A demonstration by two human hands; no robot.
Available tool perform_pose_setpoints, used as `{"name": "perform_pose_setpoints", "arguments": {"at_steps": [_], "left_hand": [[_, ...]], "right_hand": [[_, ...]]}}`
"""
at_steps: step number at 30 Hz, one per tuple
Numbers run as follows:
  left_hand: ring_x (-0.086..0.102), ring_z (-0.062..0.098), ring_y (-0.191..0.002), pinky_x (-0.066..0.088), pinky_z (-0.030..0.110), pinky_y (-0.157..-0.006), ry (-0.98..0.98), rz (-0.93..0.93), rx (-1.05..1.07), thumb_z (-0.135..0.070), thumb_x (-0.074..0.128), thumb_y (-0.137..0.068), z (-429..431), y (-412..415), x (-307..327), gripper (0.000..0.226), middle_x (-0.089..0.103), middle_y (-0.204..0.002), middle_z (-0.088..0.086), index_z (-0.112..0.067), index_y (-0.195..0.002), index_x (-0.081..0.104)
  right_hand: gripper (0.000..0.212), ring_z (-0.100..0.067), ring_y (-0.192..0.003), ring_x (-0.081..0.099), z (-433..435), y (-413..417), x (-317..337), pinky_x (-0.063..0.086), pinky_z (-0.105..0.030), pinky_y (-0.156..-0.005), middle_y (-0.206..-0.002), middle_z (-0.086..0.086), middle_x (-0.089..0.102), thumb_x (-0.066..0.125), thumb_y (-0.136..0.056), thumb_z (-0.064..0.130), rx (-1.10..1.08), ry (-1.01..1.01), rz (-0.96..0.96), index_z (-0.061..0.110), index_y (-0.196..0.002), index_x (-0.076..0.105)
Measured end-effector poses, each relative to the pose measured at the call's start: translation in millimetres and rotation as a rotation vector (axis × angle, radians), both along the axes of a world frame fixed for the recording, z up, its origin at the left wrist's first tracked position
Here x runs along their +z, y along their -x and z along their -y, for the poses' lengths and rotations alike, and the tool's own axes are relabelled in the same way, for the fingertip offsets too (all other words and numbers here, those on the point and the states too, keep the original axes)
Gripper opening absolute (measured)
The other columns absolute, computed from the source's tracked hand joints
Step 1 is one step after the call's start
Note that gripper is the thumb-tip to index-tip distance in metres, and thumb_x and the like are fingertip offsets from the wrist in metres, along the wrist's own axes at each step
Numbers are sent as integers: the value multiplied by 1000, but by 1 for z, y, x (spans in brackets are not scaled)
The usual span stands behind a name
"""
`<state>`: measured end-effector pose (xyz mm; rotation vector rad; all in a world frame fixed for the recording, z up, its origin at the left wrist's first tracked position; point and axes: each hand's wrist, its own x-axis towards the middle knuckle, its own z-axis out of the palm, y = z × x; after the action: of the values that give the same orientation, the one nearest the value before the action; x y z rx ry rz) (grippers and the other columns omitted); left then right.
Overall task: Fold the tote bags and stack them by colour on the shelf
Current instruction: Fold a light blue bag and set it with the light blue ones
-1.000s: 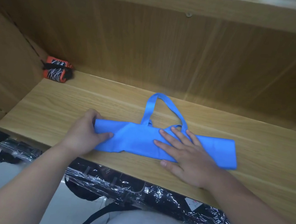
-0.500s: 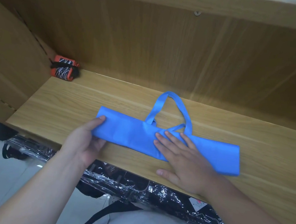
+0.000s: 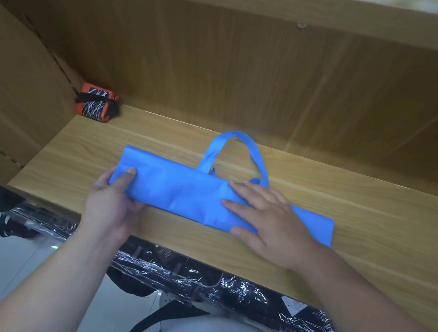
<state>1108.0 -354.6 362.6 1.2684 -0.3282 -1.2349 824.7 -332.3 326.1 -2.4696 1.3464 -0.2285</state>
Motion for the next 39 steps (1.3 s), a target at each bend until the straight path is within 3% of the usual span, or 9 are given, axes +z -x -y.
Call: {"name": "perform_pose_setpoints", "arguments": {"at_steps": [4,12,15,18,21,23,26,33,39], "left_hand": [[75,17,-83,60,30,-63,-43,14,28,-4,60,-98,6,1,0,12,74,-103,8,-11,-107,59],[66,13,-86,54,28,-77,299,374,-248,-12,62,-98,1,50,35,9,72,-90,-3,-14,-94,70],[54,-3,-66,44,16,-64,407,731,-295,-12,64,-98,-2,76,36,24,62,-67,-21,-25,-78,64],[59,-10,-82,43,13,-76,546,1020,-332,-15,61,-98,-3,88,33,24,66,-85,-35,-38,-97,68],[62,-2,-102,46,15,-91,713,1240,-353,-9,58,-95,-1,88,24,26,68,-109,-21,-18,-114,73],[64,6,-111,47,20,-98,763,1281,-396,-13,56,-94,0,92,18,29,68,-119,-10,-12,-118,73],[63,14,-118,46,24,-104,839,1337,-523,-17,54,-92,-7,110,8,36,65,-126,-6,-9,-122,70],[71,27,-105,60,44,-84,786,1566,-791,-24,54,-84,-31,158,-46,43,72,-122,8,-15,-121,74],[63,33,-122,54,54,-97,705,1591,-858,-39,55,-91,-45,164,-67,50,64,-135,11,-12,-130,67]], "right_hand": [[71,-17,-157,-5,-8,2,-13,-6,-46,-124,-168,16,3,20,-99,73,205,17,-247,36,-160,21],[80,-14,-155,-13,0,-32,-9,-13,-47,-124,-168,18,-2,14,-91,80,144,-81,-217,41,-160,9],[73,-20,-156,13,5,-29,-7,4,-47,-127,-165,6,26,29,-95,70,118,-126,17,30,-155,37],[49,-27,-114,58,-6,3,-9,45,-43,-100,-121,-1,63,49,-97,56,-39,173,168,19,-121,70],[41,-24,-102,60,-29,48,-14,46,-40,-89,-107,5,65,50,-96,53,-157,297,125,22,-107,75],[45,-20,-123,57,-44,77,-24,46,-45,-101,-127,6,64,47,-99,53,-161,233,151,23,-120,72],[56,-10,-148,34,-60,99,-33,27,-31,-122,-151,5,51,40,-104,55,-175,42,354,15,-138,62],[51,-3,-141,42,-64,89,-26,33,-32,-118,-148,9,52,42,-102,48,-323,-140,638,20,-142,56],[43,3,-133,48,-62,92,-22,41,-35,-115,-139,23,53,63,-95,34,-378,-292,746,41,-132,43]]}}
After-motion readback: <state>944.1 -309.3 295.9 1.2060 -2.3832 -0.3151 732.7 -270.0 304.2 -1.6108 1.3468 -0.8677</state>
